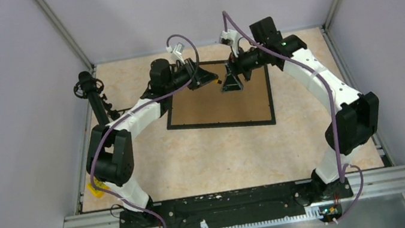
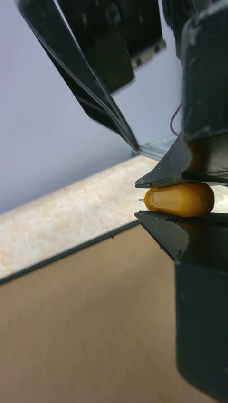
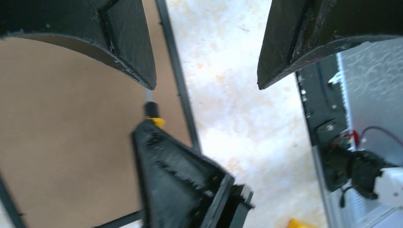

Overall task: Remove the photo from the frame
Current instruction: Adjust the screwdriver.

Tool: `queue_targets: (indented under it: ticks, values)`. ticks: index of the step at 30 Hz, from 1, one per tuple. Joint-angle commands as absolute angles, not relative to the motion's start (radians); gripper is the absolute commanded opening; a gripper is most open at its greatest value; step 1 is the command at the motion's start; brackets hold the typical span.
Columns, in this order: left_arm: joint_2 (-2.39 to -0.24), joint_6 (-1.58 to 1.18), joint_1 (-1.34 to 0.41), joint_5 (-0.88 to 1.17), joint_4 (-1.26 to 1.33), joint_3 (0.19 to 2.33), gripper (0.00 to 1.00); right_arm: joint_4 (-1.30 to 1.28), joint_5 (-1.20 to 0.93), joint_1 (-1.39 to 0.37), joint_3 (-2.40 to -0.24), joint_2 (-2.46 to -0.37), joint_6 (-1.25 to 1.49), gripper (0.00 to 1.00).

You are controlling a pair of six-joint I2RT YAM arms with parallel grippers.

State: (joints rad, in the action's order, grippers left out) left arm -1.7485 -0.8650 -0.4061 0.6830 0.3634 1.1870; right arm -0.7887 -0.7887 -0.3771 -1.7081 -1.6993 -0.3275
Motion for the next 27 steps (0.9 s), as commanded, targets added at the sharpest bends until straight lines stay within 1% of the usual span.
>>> queue_targets:
  ticks: [1, 5, 13, 20, 27]
  values:
    - [-1.671, -0.971, -0.405, 0.762, 0.539, 1.151, 0.00, -0.750, -0.843, -0.413, -1.617, -1.677, -0.266, 0.76]
    - [-1.643, -1.003, -0.405, 0.792, 0.620, 1.112, 0.00, -0.729, -0.818, -0.435, -1.592, -1.678, -0.252, 0.74]
    - [-1.615, -0.995, -0.404, 0.828, 0.612, 1.092, 0.00, -0.700, -0.731, -0.435, -1.589, -1.658, -0.236, 0.69]
    - [-1.610, -0.958, -0.399, 0.821, 0.568, 1.083, 0.00, -0.774, -0.683, -0.432, -1.680, -1.619, -0.281, 0.68]
    - [-1.612, -0.988, -0.402, 0.841, 0.606, 1.081, 0.00, -0.781, -0.653, -0.426, -1.668, -1.639, -0.298, 0.69]
